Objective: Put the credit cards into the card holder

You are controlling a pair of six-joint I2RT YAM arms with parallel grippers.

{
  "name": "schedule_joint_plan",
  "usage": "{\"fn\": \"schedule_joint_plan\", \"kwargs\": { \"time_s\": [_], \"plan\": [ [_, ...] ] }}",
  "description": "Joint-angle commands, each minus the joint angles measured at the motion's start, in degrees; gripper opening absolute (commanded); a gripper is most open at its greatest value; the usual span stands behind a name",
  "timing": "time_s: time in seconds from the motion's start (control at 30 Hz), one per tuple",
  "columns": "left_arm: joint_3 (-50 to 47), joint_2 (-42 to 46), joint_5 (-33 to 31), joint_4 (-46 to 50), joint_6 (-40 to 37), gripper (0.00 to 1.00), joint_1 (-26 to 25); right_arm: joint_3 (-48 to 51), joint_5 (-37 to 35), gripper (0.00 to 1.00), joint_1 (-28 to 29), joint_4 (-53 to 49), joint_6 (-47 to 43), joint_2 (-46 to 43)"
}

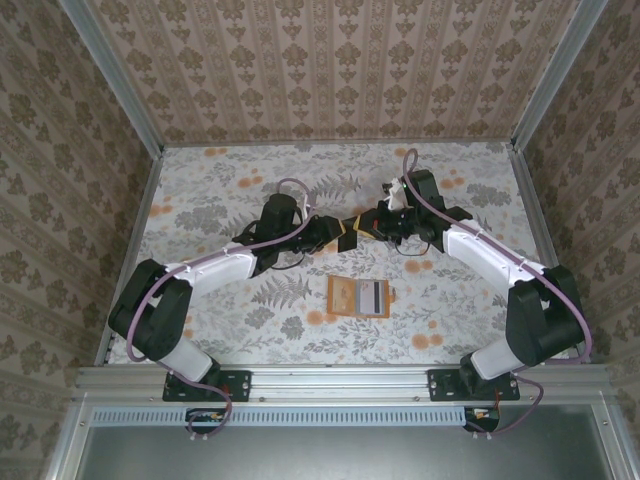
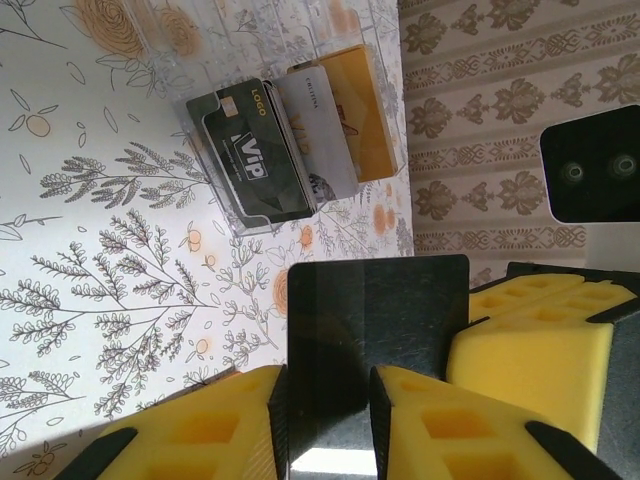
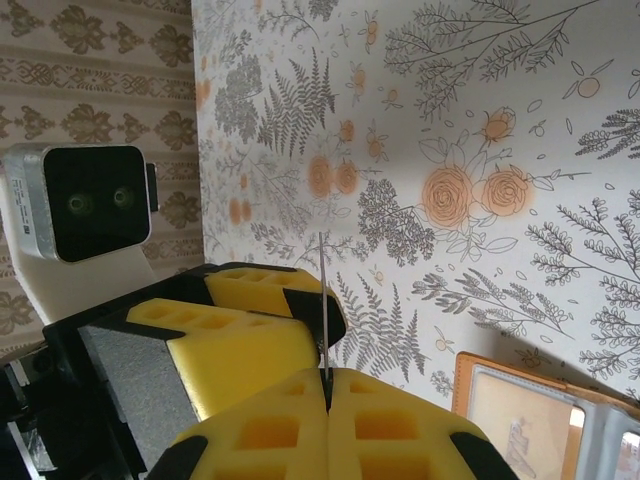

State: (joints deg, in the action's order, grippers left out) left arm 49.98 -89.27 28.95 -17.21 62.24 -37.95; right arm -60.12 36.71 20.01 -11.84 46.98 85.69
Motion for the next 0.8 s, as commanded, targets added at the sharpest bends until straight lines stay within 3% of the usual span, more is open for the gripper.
{"fn": "schedule_joint_plan", "kwargs": {
  "time_s": [0.0,0.77],
  "plan": [
    [1.42,-0.65,1.2,-2.34,0.86,0.28,-0.45,0.79,1.91,0.08,0.04,1.46,1.17,0.43],
    [0.55,-0.73,-0.03,-3.74,2.79,0.24,-0.44,0.46,3.43,0.15,1.08,1.16,1.08,1.37]
  ]
}}
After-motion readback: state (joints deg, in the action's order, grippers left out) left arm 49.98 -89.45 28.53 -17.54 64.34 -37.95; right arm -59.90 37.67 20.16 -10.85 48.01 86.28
